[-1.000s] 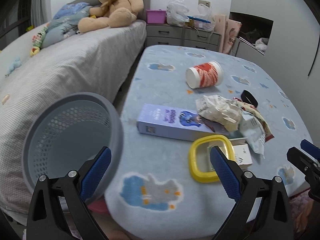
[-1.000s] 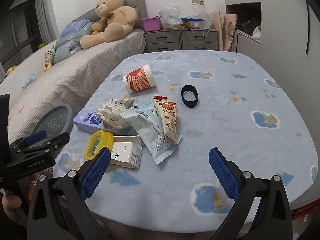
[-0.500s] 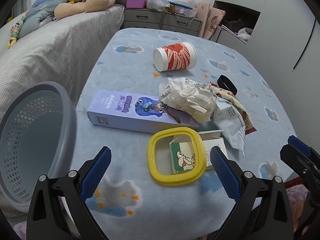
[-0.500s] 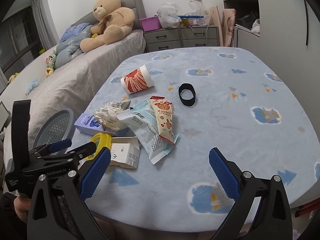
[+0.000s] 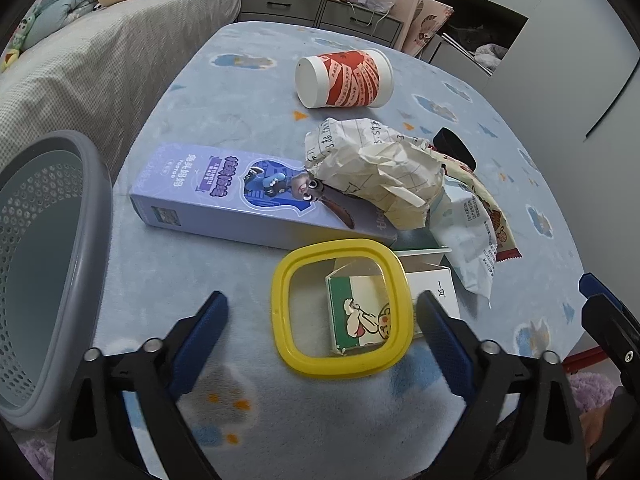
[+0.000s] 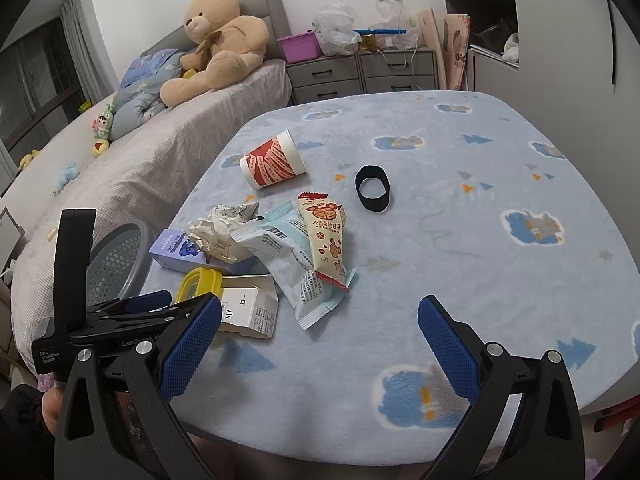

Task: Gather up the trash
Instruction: 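Grasp the yellow plastic lid with the left tool while the right tool reaches the black rubber band, then carry the yellow lid and black band over the grey wastebasket and release both, then move both tools back over the table toward the remaining trash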

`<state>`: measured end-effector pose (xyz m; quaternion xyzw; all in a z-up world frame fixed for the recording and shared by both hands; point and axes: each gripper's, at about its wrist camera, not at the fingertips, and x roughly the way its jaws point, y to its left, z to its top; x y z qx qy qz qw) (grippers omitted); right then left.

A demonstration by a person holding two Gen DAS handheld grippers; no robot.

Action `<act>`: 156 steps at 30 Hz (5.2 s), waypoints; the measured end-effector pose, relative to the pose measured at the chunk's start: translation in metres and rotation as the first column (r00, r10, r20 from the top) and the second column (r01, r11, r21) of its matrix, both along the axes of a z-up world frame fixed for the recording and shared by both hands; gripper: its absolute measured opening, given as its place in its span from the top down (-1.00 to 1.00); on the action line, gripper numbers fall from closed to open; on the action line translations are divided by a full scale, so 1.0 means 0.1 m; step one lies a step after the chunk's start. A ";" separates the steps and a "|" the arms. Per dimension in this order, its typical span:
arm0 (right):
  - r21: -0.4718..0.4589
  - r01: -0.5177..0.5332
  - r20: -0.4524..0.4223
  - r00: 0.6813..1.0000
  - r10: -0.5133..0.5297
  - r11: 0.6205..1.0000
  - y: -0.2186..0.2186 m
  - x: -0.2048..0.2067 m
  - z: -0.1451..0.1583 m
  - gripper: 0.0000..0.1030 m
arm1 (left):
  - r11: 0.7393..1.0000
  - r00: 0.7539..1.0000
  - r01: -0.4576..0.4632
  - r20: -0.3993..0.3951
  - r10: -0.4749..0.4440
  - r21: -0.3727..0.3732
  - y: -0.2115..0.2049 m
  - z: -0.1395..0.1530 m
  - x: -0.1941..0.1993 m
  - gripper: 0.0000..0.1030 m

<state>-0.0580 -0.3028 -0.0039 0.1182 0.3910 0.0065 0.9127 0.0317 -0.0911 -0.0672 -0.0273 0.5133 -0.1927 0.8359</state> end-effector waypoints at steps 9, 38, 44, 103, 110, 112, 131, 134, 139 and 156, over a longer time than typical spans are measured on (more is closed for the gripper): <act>-0.008 0.007 -0.006 1.000 -0.007 1.000 0.00 0.00 -0.03 -0.88 | 1.000 0.999 0.016 0.034 -0.017 0.015 0.00 0.08 -0.08 -0.35; -0.189 0.068 -0.141 0.985 -0.096 0.980 -0.47 1.67 -0.39 -0.79 | 0.986 0.953 -0.139 0.283 0.108 0.092 0.57 0.62 -0.25 -0.36; -0.181 0.038 -0.214 0.974 -0.077 0.983 -0.50 1.89 -0.63 -0.55 | 0.982 0.954 -0.160 0.270 0.128 0.098 0.67 0.58 -0.22 -0.36; 0.049 -0.595 -0.035 0.802 0.597 0.802 2.75 1.33 -0.05 0.79 | 0.826 0.826 -0.532 0.328 0.459 0.184 2.36 0.61 -0.16 -0.36; 0.046 -0.613 -0.042 0.787 0.615 0.789 2.84 1.38 -0.13 0.64 | 0.818 0.816 -0.551 0.313 0.487 0.165 2.49 0.58 -0.17 -0.36; 0.048 -0.610 -0.036 0.790 0.612 0.791 2.83 1.38 -0.13 0.41 | 0.817 0.814 -0.554 0.307 0.492 0.161 2.50 0.58 -0.18 -0.36; 0.042 -0.605 -0.016 0.795 0.606 0.795 2.81 1.36 -0.12 0.07 | 0.796 0.800 -0.580 0.305 0.516 0.174 2.53 0.57 -0.21 -0.48; 0.043 -0.604 -0.016 0.796 0.605 0.796 2.81 1.36 -0.12 0.07 | 0.796 0.800 -0.580 0.308 0.515 0.176 2.52 0.57 -0.21 -0.48; 0.043 -0.605 -0.018 0.795 0.606 0.795 2.82 1.35 -0.12 0.07 | 0.795 0.799 -0.580 0.311 0.514 0.177 2.52 0.57 -0.21 -0.48; 0.046 -0.595 -0.014 0.803 0.596 0.802 2.76 1.30 -0.14 0.00 | 0.805 0.807 -0.568 0.310 0.503 0.172 2.47 0.57 -0.20 -0.48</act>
